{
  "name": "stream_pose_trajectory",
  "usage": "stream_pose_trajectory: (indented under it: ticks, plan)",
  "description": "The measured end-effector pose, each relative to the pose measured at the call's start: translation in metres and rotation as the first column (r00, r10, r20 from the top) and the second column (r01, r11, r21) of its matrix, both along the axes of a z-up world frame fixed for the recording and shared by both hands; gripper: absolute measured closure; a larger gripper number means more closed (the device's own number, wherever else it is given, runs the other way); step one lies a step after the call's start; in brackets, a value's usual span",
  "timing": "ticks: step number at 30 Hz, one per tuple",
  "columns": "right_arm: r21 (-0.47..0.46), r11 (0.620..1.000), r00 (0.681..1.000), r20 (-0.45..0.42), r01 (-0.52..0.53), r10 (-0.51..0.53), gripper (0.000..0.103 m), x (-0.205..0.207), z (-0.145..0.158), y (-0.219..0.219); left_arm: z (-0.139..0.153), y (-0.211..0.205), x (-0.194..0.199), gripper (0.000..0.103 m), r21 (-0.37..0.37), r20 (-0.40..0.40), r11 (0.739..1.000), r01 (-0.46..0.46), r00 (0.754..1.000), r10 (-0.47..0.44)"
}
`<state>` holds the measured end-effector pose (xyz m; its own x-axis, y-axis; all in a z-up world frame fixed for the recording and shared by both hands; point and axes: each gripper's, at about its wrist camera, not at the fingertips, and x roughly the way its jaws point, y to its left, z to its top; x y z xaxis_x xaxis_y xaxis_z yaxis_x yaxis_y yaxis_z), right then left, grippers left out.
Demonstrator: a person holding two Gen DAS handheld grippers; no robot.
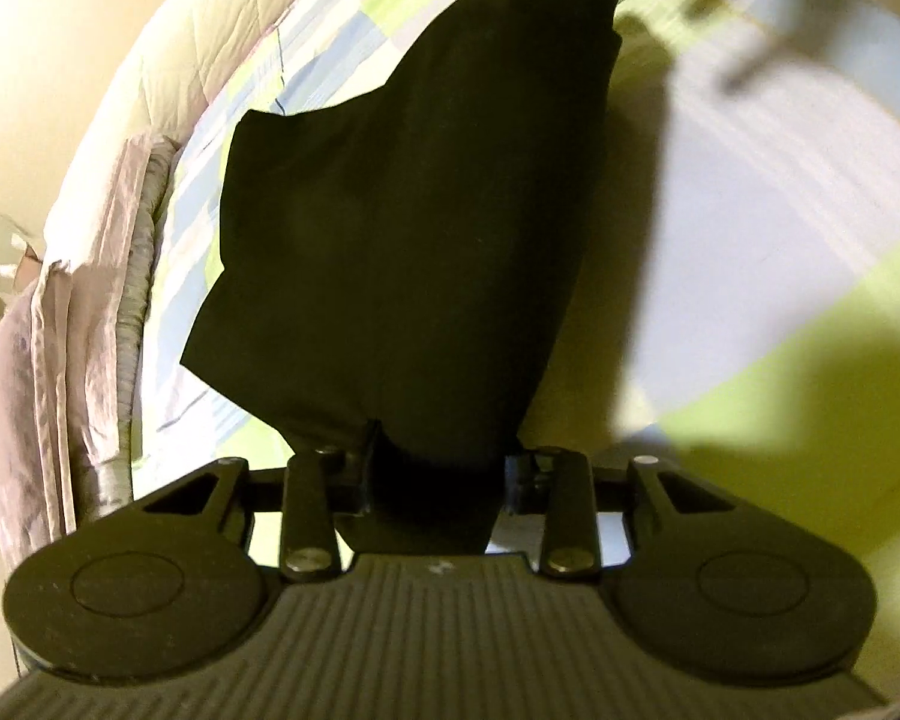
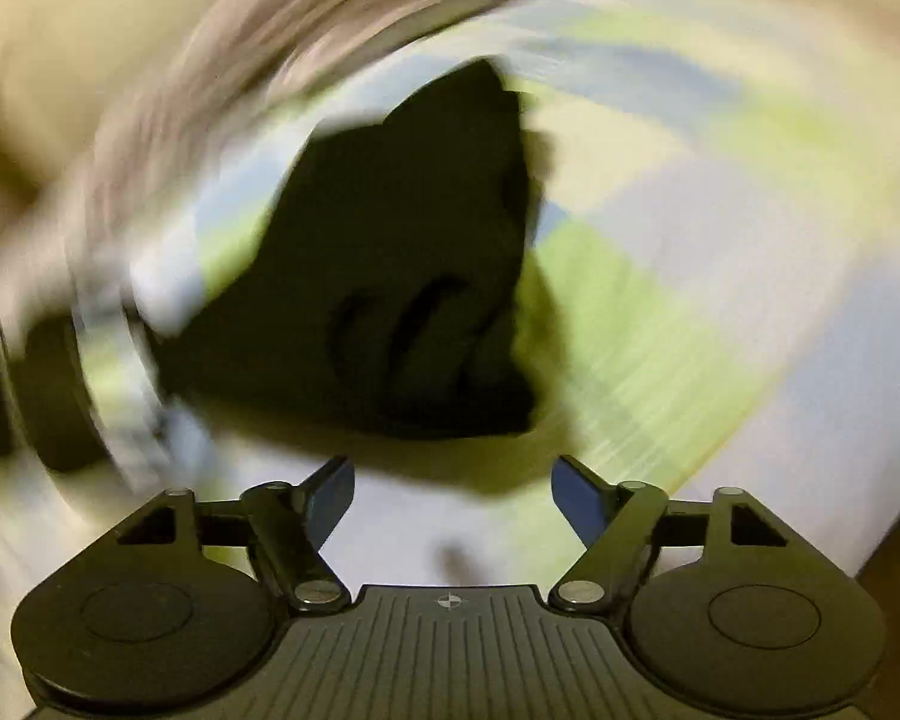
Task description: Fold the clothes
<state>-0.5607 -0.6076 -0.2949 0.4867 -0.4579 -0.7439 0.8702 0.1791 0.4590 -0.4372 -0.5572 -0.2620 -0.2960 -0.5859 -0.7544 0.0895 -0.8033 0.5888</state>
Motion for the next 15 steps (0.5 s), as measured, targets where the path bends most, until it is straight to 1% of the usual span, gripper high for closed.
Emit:
stream_pose_trajectory:
  ticks: [1,2,3,5,6,7,8,9,10,12,15]
  plan:
    - [0.042,0.996,0.989,0.119,0.085,-0.089,0.027,-0.007,-0.003,0.003,0.004,0.007,0.000,0.072,0.007,-0.001,1.000,-0.009,1.000,0.009]
    - [0.090,0.983,0.958,0.224,0.162,-0.178,0.027,-0.013,-0.008,0.005,0.007,0.014,0.001,0.072,0.016,-0.003,1.000,-0.018,1.000,0.018]
    - [0.126,0.966,0.927,0.276,0.225,-0.253,0.027,-0.016,-0.017,0.005,0.010,0.020,0.001,0.072,0.025,-0.005,0.999,-0.026,1.000,0.027]
    - [0.207,0.918,0.845,0.364,0.338,-0.393,0.027,-0.023,-0.035,0.005,0.010,0.031,0.002,0.072,0.042,-0.003,0.998,-0.042,0.999,0.042]
    - [0.243,0.901,0.818,0.382,0.359,-0.429,0.028,-0.023,-0.045,0.000,0.008,0.037,0.003,0.072,0.046,-0.003,0.998,-0.050,0.999,0.050]
    - [0.263,0.902,0.815,0.395,0.343,-0.425,0.059,-0.022,-0.052,-0.005,0.007,0.040,0.002,0.072,0.047,-0.002,0.998,-0.051,0.999,0.051]
    - [0.281,0.903,0.814,0.403,0.324,-0.418,0.075,-0.022,-0.058,-0.011,0.005,0.043,0.002,0.072,0.047,-0.001,0.997,-0.053,0.999,0.053]
    - [0.287,0.910,0.831,0.391,0.299,-0.396,0.079,-0.024,-0.058,-0.017,0.006,0.046,0.000,0.072,0.052,-0.009,0.997,-0.048,0.999,0.049]
    - [0.277,0.914,0.828,0.402,0.297,-0.391,0.083,-0.035,-0.055,-0.020,0.008,0.052,-0.005,0.072,0.057,-0.024,0.998,-0.024,0.999,0.026]
    - [0.267,0.914,0.819,0.415,0.306,-0.395,0.084,-0.062,-0.050,-0.031,0.012,0.066,-0.017,0.072,0.062,-0.051,0.998,0.030,0.998,-0.027]
    - [0.260,0.903,0.822,0.383,0.341,-0.420,0.083,-0.090,-0.048,-0.051,0.013,0.084,-0.039,0.072,0.074,-0.075,0.997,0.018,0.997,-0.012]
